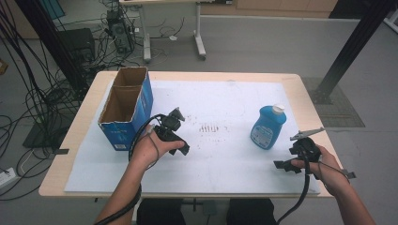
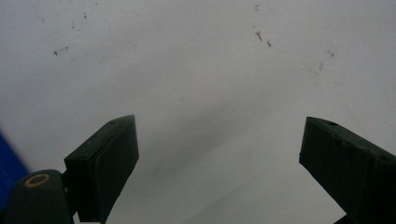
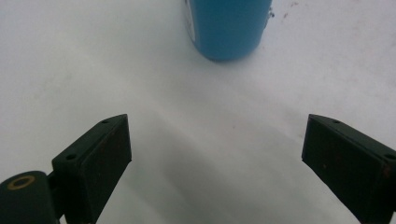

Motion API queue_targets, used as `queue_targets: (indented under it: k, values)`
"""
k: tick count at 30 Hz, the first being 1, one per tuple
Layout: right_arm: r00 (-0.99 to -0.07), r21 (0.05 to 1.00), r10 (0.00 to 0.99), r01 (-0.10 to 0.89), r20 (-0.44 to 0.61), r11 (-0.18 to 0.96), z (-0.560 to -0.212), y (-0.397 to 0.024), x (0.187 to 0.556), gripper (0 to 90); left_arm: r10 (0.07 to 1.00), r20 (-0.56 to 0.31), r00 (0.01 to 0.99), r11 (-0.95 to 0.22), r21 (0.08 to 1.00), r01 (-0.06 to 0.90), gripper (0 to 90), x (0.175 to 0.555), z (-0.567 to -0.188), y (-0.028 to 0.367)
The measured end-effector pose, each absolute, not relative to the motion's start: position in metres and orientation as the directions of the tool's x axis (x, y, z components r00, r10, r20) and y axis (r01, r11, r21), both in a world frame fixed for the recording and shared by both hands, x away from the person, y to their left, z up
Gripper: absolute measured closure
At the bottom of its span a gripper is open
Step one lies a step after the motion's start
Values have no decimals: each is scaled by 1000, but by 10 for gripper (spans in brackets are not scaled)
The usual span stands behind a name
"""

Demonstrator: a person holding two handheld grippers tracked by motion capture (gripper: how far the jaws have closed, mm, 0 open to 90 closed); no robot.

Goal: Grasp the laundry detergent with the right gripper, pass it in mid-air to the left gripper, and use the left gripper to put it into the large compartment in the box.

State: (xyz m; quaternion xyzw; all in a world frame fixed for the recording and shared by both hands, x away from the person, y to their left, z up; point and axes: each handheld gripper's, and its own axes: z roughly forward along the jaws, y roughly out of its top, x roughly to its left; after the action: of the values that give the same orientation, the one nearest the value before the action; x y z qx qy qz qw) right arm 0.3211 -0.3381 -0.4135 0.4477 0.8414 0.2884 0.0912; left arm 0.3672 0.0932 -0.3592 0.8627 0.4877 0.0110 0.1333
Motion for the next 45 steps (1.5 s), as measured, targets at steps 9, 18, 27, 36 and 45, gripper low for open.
queue_targets:
  k: [9, 18, 27, 36, 45]
  values:
    - [-582, 665, 807, 641, 98, 382, -418, -339, 327, 56, 841, -107, 530, -500, 217, 838, 123, 369, -356, 92]
    - [-598, 725, 795, 591, 101, 353, -427, -339, 330, 43, 838, -103, 536, -509, 205, 836, 124, 370, -353, 91]
    - [-607, 765, 787, 558, 111, 322, -434, -336, 336, 37, 835, -111, 539, -512, 202, 835, 125, 370, -352, 90]
    - [-618, 815, 774, 514, 134, 269, -438, -331, 341, 32, 837, -117, 535, -506, 207, 837, 125, 368, -350, 91]
    - [-617, 842, 773, 488, 147, 229, -446, -329, 345, 20, 836, -119, 536, -508, 202, 837, 125, 367, -351, 91]
